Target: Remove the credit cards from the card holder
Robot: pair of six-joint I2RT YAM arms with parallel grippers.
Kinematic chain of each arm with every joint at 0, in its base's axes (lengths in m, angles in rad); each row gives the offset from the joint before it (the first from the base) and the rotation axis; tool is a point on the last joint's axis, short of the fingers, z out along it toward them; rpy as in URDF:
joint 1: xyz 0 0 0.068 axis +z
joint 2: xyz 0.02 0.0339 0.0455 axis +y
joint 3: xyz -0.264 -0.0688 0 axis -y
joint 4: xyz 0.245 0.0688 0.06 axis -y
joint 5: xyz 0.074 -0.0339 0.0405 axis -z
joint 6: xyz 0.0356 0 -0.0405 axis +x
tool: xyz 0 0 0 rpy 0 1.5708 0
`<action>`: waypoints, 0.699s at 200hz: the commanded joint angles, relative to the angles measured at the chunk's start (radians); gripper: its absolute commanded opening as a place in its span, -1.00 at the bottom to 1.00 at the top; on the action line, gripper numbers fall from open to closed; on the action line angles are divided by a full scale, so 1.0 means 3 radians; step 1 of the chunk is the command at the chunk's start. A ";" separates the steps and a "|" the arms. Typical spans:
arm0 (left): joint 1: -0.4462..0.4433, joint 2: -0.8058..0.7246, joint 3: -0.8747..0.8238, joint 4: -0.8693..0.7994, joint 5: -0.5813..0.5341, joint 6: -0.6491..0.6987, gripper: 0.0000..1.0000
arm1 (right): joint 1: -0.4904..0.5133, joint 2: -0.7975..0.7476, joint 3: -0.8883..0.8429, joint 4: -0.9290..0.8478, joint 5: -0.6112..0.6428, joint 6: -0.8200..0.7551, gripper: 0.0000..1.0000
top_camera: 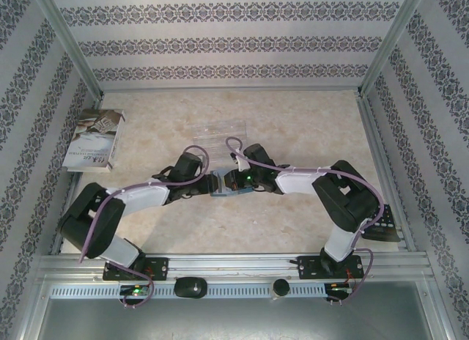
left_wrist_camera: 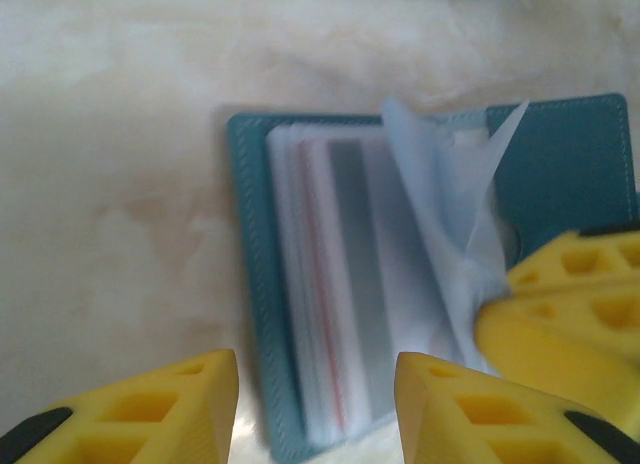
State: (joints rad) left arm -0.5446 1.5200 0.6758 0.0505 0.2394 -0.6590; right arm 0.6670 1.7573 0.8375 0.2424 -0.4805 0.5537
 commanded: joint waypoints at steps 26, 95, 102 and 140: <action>-0.0175 0.0350 0.0338 -0.0104 -0.0347 0.0115 -0.10 | -0.0066 -0.0225 -0.0185 0.0323 -0.0170 0.0220 -1.00; -0.0187 0.0701 0.0432 -0.0351 -0.0295 0.0118 -0.15 | -0.0082 -0.0264 -0.0281 0.0371 -0.0087 0.0315 -1.00; -0.0189 0.0730 0.0454 -0.0410 -0.0307 0.0126 -0.16 | -0.0085 -0.0290 -0.0288 0.0306 -0.0005 0.0324 -1.00; -0.0189 0.0849 0.0477 -0.0476 -0.0214 0.0129 -0.20 | -0.0090 -0.0606 -0.0377 -0.0319 0.0793 0.0356 -0.96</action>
State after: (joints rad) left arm -0.5884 1.7111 0.8314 0.0078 0.1619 -0.6353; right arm 0.6434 1.6539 0.7467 0.2764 -0.4095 0.6418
